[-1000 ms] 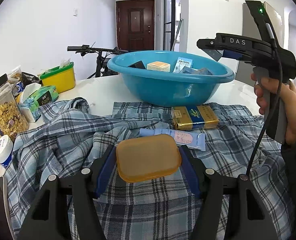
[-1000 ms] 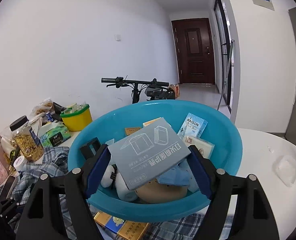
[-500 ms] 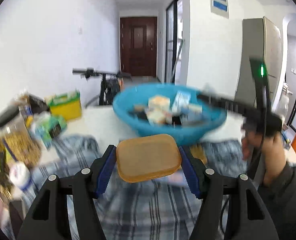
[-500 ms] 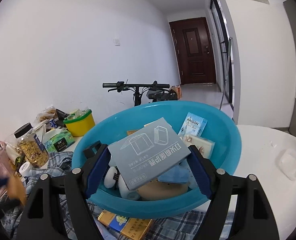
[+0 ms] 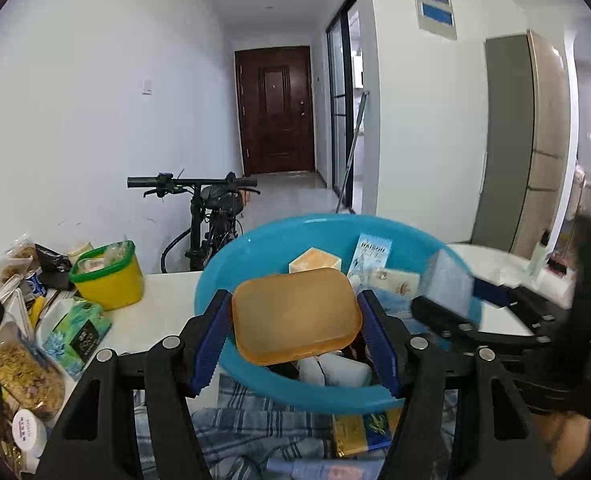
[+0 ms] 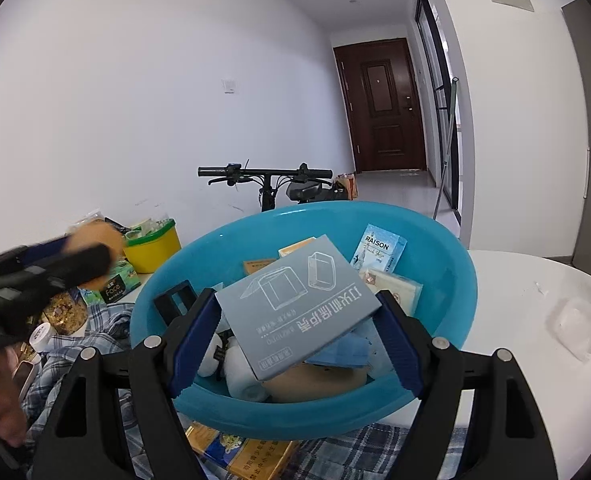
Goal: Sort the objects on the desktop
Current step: 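Lower the grey box into the basin while left gripper grasps orange soap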
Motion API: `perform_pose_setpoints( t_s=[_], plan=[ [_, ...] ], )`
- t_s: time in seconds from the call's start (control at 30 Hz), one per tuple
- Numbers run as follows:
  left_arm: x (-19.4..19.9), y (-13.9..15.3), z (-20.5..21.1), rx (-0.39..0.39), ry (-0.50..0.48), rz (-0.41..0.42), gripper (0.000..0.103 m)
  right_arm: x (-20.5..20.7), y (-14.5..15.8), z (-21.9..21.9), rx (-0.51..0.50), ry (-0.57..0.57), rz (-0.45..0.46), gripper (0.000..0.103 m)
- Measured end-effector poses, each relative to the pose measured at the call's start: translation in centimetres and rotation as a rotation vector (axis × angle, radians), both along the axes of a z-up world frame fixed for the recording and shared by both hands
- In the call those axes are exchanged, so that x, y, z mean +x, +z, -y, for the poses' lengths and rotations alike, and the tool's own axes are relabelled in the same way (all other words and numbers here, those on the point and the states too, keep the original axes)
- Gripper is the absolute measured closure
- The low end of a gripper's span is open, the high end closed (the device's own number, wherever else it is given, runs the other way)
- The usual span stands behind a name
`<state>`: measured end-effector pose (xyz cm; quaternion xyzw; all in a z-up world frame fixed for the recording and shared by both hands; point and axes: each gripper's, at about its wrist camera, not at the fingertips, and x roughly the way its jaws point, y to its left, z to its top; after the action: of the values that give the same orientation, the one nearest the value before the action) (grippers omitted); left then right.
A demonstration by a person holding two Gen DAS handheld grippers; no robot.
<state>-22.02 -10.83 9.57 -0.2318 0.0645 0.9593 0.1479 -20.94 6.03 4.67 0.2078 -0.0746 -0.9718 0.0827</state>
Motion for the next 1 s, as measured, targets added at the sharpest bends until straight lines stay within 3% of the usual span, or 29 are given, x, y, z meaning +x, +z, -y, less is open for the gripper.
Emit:
perform_pose_setpoints(
  t_s=[0.2, 0.5, 1.0],
  plan=[
    [-1.9, -2.7, -0.8, -0.013, -0.008, 0.027, 0.037, 0.0, -0.4, -0.4, 0.002, -0.019, -0.005, 0.026],
    [-1.9, -4.3, -0.2, -0.020, 0.013, 0.027, 0.037, -0.1, -0.6, 0.4, 0.036, -0.006, 0.008, 0.026],
    [-0.9, -3.8, -0.6, -0.036, 0.003, 0.000, 0.037, 0.1, -0.2, 0.7, 0.044, 0.001, 0.002, 0.026]
  ],
)
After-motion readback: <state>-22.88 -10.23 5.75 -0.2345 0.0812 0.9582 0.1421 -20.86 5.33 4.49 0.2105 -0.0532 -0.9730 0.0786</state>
